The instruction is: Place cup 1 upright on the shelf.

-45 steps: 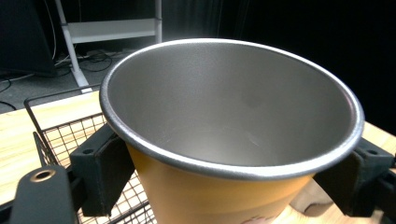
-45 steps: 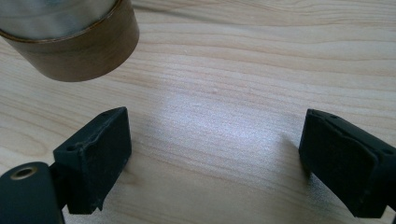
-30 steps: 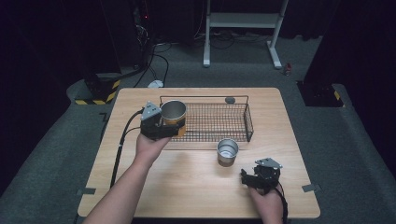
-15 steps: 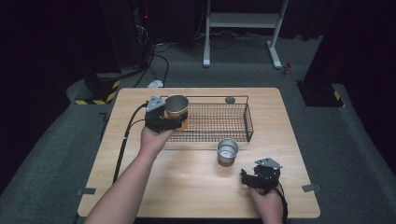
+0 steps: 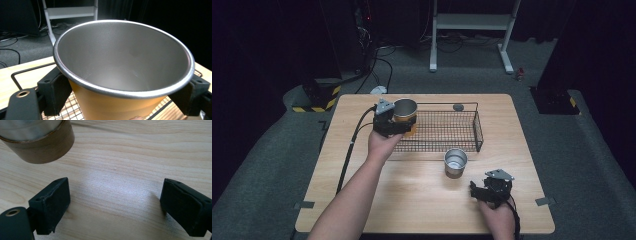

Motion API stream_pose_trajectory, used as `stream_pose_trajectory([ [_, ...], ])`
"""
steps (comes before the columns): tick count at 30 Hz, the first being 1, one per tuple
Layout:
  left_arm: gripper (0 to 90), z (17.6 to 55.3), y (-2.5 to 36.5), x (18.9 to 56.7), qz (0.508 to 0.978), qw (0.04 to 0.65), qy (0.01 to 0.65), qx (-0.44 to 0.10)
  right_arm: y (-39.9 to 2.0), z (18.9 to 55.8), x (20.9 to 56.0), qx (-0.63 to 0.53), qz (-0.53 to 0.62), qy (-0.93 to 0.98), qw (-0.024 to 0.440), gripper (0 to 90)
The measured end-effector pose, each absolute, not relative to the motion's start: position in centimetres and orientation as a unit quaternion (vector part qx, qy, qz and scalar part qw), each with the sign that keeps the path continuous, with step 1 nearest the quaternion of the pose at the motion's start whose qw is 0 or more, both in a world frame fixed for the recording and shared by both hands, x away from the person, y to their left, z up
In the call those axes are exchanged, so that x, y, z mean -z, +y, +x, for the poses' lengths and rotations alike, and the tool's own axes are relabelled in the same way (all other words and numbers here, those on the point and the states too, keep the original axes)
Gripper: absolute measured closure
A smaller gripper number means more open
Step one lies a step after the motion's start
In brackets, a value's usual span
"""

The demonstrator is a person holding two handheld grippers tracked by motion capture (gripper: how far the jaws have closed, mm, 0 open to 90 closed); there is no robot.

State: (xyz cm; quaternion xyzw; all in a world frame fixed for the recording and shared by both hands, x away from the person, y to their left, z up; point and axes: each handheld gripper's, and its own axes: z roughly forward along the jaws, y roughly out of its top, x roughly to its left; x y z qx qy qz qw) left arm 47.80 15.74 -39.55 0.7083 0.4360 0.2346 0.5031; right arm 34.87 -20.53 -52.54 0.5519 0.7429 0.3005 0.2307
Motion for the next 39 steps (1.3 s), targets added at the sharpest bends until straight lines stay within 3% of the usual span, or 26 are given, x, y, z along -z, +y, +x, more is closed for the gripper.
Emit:
stream_pose_trajectory([
  [39, 14.8, 51.5, 13.8, 44.7, 0.732, 0.418, 0.494, -0.213, -20.5, 34.9, 52.5, -0.300, 0.551, 0.743, 0.231, 9.2],
])
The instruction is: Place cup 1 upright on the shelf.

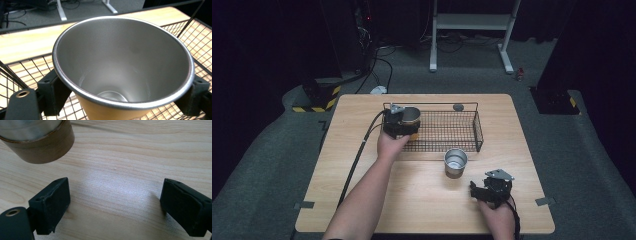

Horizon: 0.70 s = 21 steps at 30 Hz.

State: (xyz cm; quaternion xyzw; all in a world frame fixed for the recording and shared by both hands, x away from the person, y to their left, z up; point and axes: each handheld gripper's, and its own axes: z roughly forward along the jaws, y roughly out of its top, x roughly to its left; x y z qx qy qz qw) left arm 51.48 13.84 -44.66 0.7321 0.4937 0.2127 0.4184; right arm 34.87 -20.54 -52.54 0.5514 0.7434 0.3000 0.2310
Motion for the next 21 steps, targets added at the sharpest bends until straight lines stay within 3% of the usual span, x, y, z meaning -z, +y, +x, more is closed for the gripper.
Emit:
stream_pose_trajectory([
  [21, 14.8, 52.05, 13.34, 45.60, 0.749, 0.371, 0.506, -0.210, -20.54, 34.87, 52.54, -0.300, 0.551, 0.743, 0.231, 9.2],
])
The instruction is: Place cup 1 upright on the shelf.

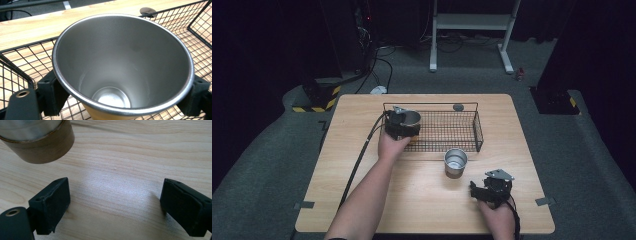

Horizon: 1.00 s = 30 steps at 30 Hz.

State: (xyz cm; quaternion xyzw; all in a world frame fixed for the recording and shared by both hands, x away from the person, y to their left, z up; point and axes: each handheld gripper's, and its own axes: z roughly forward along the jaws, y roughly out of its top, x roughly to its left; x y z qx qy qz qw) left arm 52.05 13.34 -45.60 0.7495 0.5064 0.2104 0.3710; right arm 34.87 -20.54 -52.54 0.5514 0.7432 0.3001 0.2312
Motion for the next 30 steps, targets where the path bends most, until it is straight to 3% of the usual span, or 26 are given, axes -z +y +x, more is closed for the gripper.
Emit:
stream_pose_trajectory([
  [30, 13.4, 51.61, 13.17, 45.57, 0.768, 0.334, 0.502, -0.216, -20.54, 34.87, 52.54, -0.300, 0.551, 0.743, 0.231, 9.3],
])
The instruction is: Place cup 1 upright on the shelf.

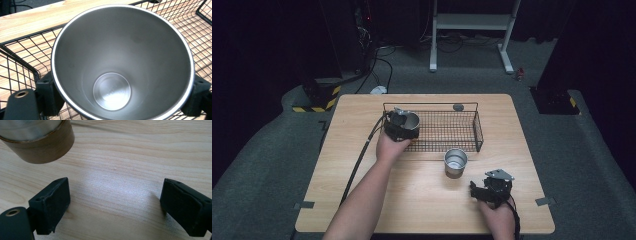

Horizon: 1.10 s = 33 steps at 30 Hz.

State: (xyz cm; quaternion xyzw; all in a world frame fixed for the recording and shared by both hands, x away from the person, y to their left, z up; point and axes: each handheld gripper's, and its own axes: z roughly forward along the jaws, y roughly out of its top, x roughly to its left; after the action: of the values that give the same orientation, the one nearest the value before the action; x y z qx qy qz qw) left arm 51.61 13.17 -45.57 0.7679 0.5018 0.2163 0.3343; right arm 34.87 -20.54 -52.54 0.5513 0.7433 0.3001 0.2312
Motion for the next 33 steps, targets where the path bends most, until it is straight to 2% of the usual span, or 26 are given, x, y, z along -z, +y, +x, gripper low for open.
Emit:
stream_pose_trajectory([
  [6, 11.3, 51.48, 13.22, 45.21, 0.762, 0.344, 0.504, -0.216, -20.54, 34.87, 52.54, -0.300, 0.551, 0.743, 0.231, 9.2],
  [11, 13.7, 51.49, 13.29, 45.20, 0.765, 0.343, 0.501, -0.215, -20.54, 34.87, 52.54, -0.300, 0.551, 0.743, 0.231, 9.2],
  [33, 14.3, 52.15, 12.62, 45.08, 0.755, 0.338, 0.512, -0.232, -20.54, 34.87, 52.54, -0.300, 0.551, 0.743, 0.231, 9.2],
])
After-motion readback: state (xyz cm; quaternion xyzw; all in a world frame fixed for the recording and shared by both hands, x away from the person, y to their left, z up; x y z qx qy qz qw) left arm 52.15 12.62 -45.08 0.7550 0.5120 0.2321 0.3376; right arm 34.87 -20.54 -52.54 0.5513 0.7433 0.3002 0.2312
